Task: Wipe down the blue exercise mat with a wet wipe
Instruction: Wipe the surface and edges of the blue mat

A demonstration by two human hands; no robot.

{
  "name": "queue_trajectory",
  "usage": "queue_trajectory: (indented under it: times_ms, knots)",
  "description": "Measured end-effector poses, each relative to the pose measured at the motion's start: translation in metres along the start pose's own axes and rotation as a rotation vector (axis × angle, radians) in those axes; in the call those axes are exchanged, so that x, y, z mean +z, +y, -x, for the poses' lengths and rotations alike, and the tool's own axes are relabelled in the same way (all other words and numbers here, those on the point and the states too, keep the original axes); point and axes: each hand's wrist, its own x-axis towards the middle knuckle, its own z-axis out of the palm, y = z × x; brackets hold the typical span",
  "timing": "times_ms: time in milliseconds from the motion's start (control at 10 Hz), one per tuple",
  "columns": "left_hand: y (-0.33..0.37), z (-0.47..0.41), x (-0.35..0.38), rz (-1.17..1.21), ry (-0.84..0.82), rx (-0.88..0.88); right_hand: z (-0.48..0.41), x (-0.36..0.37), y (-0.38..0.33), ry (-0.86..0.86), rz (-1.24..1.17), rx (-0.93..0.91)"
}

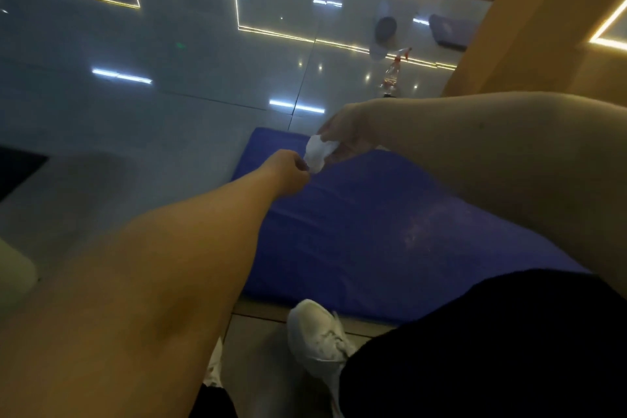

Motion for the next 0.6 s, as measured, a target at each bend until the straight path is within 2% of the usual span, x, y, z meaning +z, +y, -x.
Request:
queue_trajectory:
  times_ms: [100, 200, 300, 400, 500, 600]
  knots:
    - [-0.003, -0.029, 0.010, -0.098, -0.063, -0.045, -0.032, 0.002, 0.007, -0.027, -0.058, 0.056]
    - [-0.018, -0.062, 0.026, -0.202, -0.103, -0.106, -0.066, 0.005, 0.037, -0.029, -0.044, 0.030]
    - [-0.046, -0.101, 0.045, -0.256, -0.113, -0.166, -0.105, 0.022, 0.066, 0.043, -0.058, 0.105]
    - [-0.073, -0.140, 0.065, -0.305, -0.131, -0.251, -0.230, 0.051, 0.144, 0.263, -0.649, 0.307]
    - [-0.098, -0.174, 0.087, -0.362, -0.145, -0.297, -0.276, 0.069, 0.187, 0.352, -0.702, 0.451]
    - [-0.115, -0.197, 0.106, -0.448, -0.173, -0.308, -0.280, 0.084, 0.211, 0.388, -0.267, 0.262]
